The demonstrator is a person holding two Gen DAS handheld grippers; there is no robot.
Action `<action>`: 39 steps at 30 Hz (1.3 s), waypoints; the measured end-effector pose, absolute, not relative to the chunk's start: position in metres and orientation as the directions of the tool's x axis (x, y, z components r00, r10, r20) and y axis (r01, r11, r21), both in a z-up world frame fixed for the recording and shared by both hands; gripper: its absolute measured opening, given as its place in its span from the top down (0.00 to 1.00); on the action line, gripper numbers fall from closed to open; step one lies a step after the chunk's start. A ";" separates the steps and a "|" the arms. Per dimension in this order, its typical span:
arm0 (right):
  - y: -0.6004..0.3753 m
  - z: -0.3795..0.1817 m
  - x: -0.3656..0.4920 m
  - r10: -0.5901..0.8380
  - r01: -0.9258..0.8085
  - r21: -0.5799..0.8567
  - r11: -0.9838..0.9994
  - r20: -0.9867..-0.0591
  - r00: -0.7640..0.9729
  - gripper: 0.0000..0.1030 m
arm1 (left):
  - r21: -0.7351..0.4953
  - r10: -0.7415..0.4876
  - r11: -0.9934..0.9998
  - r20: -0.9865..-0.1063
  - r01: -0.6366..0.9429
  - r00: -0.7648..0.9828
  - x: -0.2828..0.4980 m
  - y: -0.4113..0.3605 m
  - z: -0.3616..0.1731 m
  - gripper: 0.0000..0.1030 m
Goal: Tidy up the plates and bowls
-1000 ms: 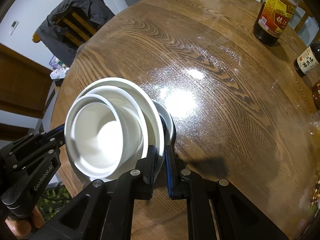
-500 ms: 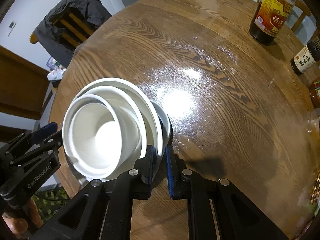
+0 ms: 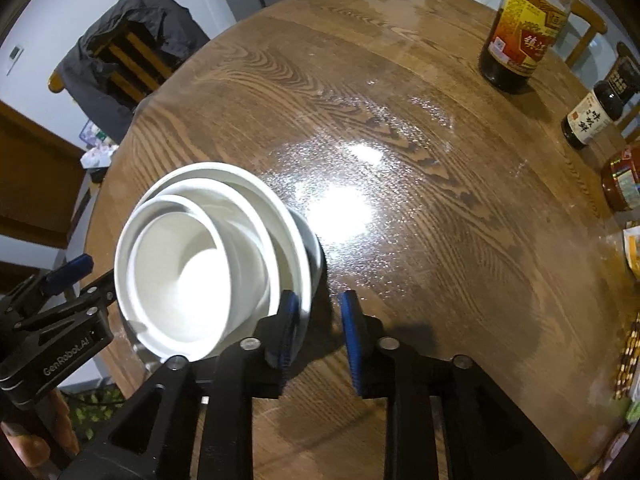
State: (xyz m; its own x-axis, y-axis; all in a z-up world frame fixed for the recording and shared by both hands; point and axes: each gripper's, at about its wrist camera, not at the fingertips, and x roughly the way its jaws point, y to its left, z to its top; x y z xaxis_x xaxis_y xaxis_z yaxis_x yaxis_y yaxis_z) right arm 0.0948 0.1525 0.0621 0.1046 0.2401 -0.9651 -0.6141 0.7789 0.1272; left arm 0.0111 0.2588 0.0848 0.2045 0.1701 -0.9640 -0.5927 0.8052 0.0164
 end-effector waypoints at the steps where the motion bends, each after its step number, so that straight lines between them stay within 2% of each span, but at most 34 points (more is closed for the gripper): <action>1: 0.151 0.062 0.095 0.236 -0.613 0.122 0.781 -0.965 0.110 0.68 | 0.017 0.172 0.805 -0.963 -0.593 0.206 0.011 0.258 0.085 0.33; 3: 0.150 0.062 0.095 0.231 -0.607 0.113 0.786 -0.966 0.118 0.62 | 0.019 0.175 0.805 -0.963 -0.593 0.206 0.011 0.258 0.084 0.33; 6: 0.148 0.062 0.094 0.230 -0.602 0.112 0.790 -0.965 0.122 0.60 | 0.024 0.180 0.805 -0.962 -0.593 0.205 0.011 0.257 0.084 0.33; 11: 0.148 0.063 0.093 0.226 -0.598 0.104 0.795 -0.965 0.132 0.59 | 0.034 0.190 0.802 -0.961 -0.597 0.201 0.010 0.256 0.085 0.30; 13: 0.148 0.063 0.093 0.224 -0.597 0.101 0.796 -0.965 0.135 0.58 | 0.041 0.197 0.799 -0.961 -0.600 0.196 0.009 0.257 0.085 0.27; 17: 0.146 0.064 0.094 0.207 -0.592 0.069 0.803 -0.964 0.168 0.44 | 0.046 0.201 0.789 -0.961 -0.612 0.187 0.007 0.258 0.083 0.24; 22: 0.143 0.063 0.094 0.217 -0.587 0.081 0.805 -0.962 0.166 0.43 | 0.054 0.218 0.780 -0.957 -0.624 0.189 0.003 0.258 0.082 0.18; 39: 0.139 0.067 0.092 0.230 -0.580 0.069 0.812 -0.950 0.210 0.43 | 0.073 0.260 0.800 -0.937 -0.595 0.234 0.003 0.251 0.086 0.18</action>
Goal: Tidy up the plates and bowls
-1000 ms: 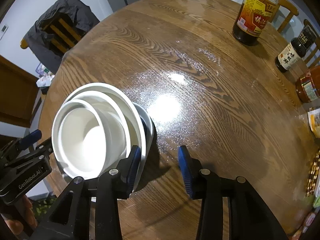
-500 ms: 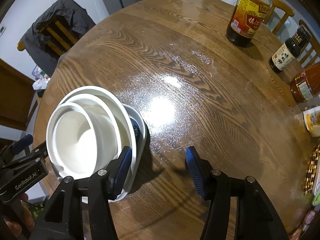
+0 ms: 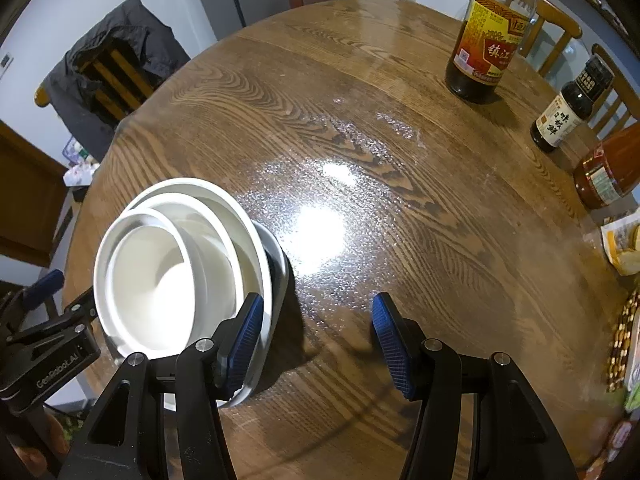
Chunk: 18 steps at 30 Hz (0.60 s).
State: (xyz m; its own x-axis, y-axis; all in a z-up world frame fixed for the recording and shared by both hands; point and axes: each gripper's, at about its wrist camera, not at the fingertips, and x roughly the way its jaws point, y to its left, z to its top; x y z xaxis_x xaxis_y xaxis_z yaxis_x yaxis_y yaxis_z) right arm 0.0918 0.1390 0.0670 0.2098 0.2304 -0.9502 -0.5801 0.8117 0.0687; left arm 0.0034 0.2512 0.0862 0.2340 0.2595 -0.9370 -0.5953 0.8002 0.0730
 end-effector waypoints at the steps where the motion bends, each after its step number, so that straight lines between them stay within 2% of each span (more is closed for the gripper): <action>1: 0.138 0.067 0.092 0.232 -0.579 0.071 0.812 -0.950 0.209 0.43 | 0.072 0.260 0.801 -0.936 -0.594 0.238 0.003 0.251 0.086 0.18; 14: 0.140 0.075 0.088 0.231 -0.590 0.028 0.807 -0.934 0.271 0.43 | 0.079 0.294 0.816 -0.910 -0.573 0.294 0.001 0.248 0.090 0.16; 16: 0.141 0.085 0.087 0.236 -0.596 0.003 0.803 -0.920 0.313 0.36 | 0.097 0.340 0.813 -0.880 -0.574 0.333 -0.001 0.247 0.102 0.01; 18: 0.141 0.092 0.088 0.259 -0.602 0.025 0.798 -0.916 0.306 0.19 | 0.102 0.367 0.812 -0.855 -0.574 0.367 -0.003 0.245 0.114 0.01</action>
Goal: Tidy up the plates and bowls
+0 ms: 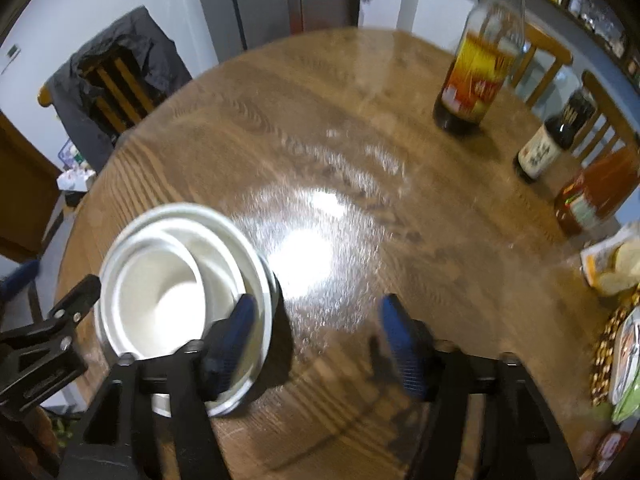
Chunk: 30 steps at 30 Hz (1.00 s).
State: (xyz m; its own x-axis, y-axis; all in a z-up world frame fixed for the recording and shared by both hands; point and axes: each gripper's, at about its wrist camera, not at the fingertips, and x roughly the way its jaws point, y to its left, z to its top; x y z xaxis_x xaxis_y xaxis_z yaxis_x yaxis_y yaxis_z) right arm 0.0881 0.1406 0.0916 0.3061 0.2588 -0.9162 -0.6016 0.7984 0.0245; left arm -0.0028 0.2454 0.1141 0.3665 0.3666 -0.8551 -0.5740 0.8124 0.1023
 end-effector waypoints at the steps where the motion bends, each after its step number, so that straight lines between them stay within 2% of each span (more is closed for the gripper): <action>1: 0.141 0.094 0.088 0.266 -0.603 0.031 0.797 -0.915 0.304 0.18 | 0.099 0.368 0.816 -0.848 -0.569 0.381 -0.003 0.245 0.120 0.01; 13: 0.129 0.116 0.056 0.376 -0.666 0.052 0.744 -0.856 0.354 0.17 | 0.077 0.366 0.830 -0.823 -0.553 0.435 -0.019 0.229 0.140 0.01; 17: 0.116 0.123 0.039 0.429 -0.680 0.079 0.729 -0.827 0.363 0.11 | 0.050 0.355 0.832 -0.812 -0.552 0.462 -0.029 0.222 0.150 0.01; 26: 0.081 0.126 0.001 0.515 -0.685 0.133 0.717 -0.763 0.390 0.10 | 0.042 0.370 0.825 -0.793 -0.564 0.483 -0.051 0.203 0.160 0.01; 30: 0.080 0.117 -0.012 0.503 -0.694 0.117 0.711 -0.773 0.386 0.10 | 0.040 0.362 0.826 -0.803 -0.563 0.474 -0.062 0.197 0.155 0.01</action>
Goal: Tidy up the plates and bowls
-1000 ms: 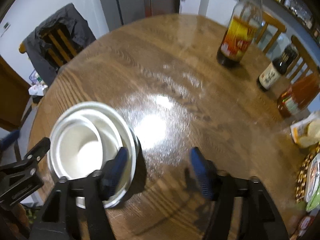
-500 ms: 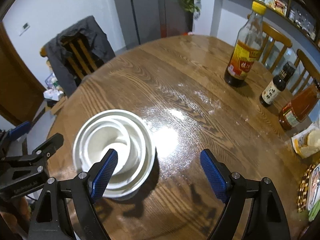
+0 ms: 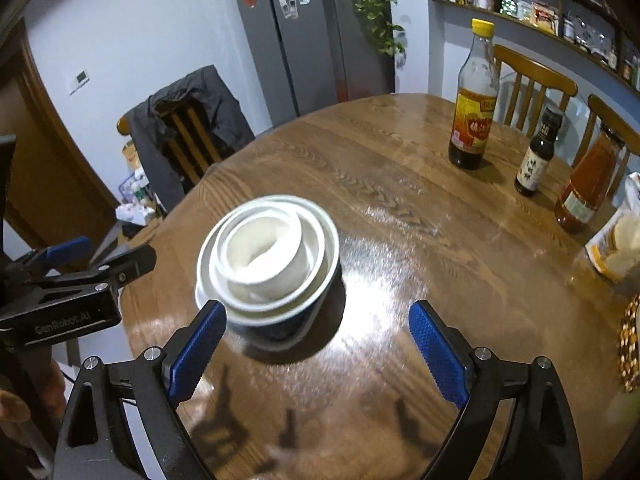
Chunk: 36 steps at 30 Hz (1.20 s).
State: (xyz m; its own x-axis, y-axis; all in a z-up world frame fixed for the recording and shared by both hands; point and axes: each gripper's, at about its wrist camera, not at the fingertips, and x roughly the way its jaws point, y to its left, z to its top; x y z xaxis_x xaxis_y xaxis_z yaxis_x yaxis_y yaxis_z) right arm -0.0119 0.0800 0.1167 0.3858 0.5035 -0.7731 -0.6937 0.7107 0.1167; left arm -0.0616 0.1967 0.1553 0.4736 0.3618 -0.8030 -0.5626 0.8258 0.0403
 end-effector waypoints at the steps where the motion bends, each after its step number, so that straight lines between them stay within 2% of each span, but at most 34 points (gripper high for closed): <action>1: 0.081 0.114 -0.015 0.495 -0.698 0.103 0.708 -0.777 0.388 0.10 | 0.045 0.367 0.823 -0.803 -0.566 0.470 -0.064 0.197 0.155 0.01; 19: 0.064 0.100 -0.049 0.487 -0.705 0.059 0.706 -0.763 0.424 0.10 | 0.060 0.386 0.814 -0.799 -0.578 0.460 -0.104 0.171 0.139 0.01; 36: 0.066 0.096 -0.055 0.489 -0.714 0.059 0.698 -0.767 0.416 0.10 | 0.084 0.395 0.811 -0.808 -0.579 0.438 -0.105 0.172 0.132 0.01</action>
State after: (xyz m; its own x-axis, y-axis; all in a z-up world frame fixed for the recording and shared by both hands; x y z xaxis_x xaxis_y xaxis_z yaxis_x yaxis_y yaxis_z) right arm -0.0547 0.0656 0.0955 0.4158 0.4894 -0.7666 -0.7136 0.6981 0.0585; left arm -0.1053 0.1718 0.1324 0.4376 0.3954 -0.8075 -0.5786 0.8113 0.0837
